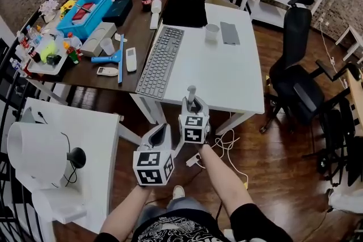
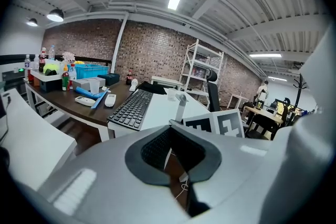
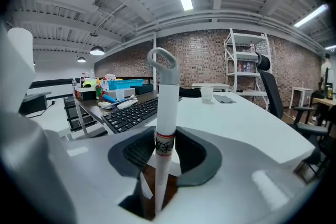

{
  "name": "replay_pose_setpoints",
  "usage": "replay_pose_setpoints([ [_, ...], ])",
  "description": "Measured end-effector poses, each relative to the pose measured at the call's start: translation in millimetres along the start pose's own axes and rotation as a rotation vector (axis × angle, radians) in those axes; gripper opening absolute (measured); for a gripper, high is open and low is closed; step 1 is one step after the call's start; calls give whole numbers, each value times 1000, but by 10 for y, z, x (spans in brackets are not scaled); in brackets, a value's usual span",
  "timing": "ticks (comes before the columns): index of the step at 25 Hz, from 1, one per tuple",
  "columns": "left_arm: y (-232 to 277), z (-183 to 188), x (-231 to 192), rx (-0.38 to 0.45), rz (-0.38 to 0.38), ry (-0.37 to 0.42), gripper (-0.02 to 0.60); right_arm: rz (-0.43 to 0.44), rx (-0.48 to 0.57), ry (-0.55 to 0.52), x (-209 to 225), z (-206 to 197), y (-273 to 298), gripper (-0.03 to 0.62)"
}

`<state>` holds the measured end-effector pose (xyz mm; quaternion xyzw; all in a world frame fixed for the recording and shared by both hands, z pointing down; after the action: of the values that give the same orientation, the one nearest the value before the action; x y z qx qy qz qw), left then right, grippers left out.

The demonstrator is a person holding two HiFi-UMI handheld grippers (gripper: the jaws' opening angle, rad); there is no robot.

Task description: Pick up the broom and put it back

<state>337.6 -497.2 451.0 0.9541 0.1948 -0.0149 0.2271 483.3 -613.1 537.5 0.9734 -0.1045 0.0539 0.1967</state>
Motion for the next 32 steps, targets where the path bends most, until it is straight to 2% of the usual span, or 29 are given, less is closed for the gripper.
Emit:
replay_pose_setpoints([
  [19, 81, -8, -72, -17, 29, -17, 6, 6, -42, -32, 155, 30, 245, 112],
  [26, 115, -9, -38, -23, 22, -19, 6, 29, -58, -18, 203, 15, 227, 147],
  [32, 93, -16, -15, -14, 25, -13, 6, 36, -41, -2, 142, 12, 86, 147],
])
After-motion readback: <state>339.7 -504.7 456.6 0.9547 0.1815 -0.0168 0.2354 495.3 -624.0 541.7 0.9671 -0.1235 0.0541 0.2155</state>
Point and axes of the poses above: the fingertips, and each gripper's own axes: y forward along the fingers, x to its right, z out of its top, the point moved 10 cm from there along -y, backward along the fingers, and after that the axes turned 8 degrees about y, right-handed, at the moved point
